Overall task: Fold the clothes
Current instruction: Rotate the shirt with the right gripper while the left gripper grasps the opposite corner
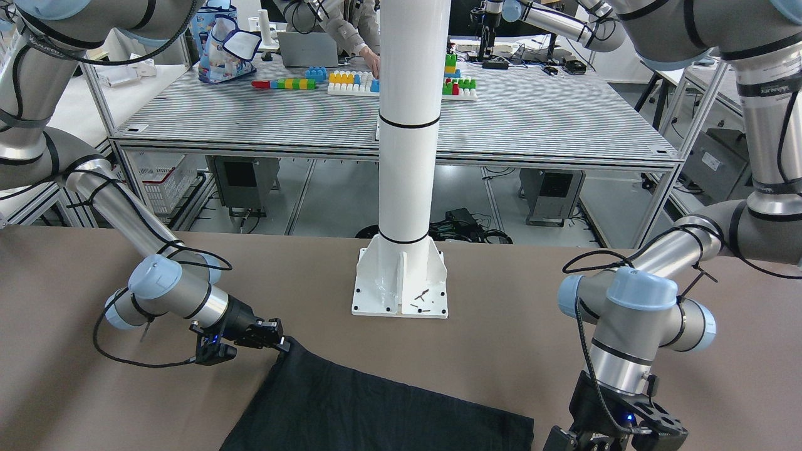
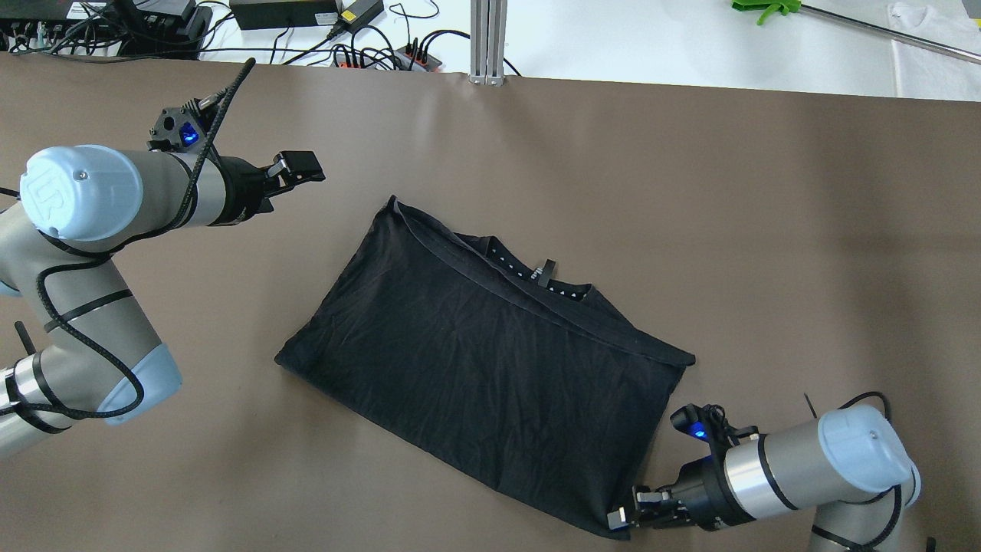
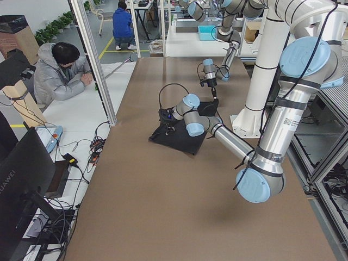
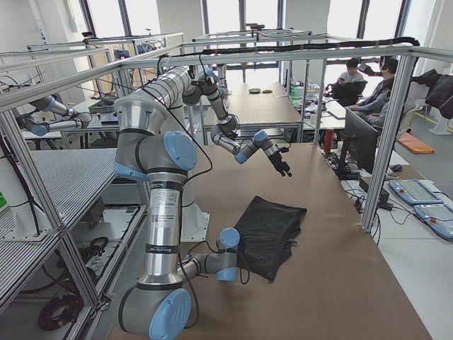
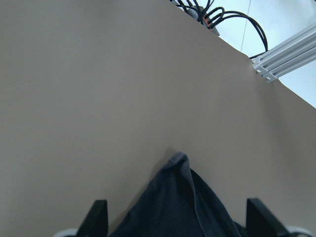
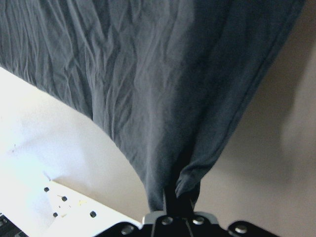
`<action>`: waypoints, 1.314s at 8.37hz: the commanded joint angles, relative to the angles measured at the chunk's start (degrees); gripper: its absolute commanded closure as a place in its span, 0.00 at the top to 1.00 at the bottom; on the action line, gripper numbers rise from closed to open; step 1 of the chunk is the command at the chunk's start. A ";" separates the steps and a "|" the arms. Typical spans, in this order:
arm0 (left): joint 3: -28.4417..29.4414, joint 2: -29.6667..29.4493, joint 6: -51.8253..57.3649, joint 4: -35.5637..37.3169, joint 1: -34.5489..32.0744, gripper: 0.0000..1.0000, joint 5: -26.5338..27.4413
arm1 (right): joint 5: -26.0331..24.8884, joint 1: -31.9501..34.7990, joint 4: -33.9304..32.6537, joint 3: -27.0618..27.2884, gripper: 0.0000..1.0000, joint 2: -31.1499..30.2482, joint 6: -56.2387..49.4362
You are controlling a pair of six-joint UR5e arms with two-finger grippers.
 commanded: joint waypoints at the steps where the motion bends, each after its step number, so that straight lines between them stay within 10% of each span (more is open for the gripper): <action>1: 0.37 -0.09 0.07 0.00 -0.09 1.00 0.18 | -0.25 -8.11 0.07 3.35 0.00 0.36 0.00; 2: 0.29 -0.18 0.16 -0.01 0.00 1.00 0.18 | -0.25 -10.05 -0.02 3.70 0.00 0.71 0.00; 3: 0.29 -0.18 0.07 -0.01 -0.09 1.00 0.18 | 0.10 -10.77 0.07 3.80 0.29 1.06 0.35; 4: 0.29 -0.18 0.07 -0.01 0.00 1.00 0.53 | -0.07 -10.78 0.07 3.80 0.94 1.59 0.53; 11: -6.63 8.12 -3.95 -0.35 4.62 1.00 -1.85 | -0.85 4.75 -5.72 3.44 0.94 1.15 -0.17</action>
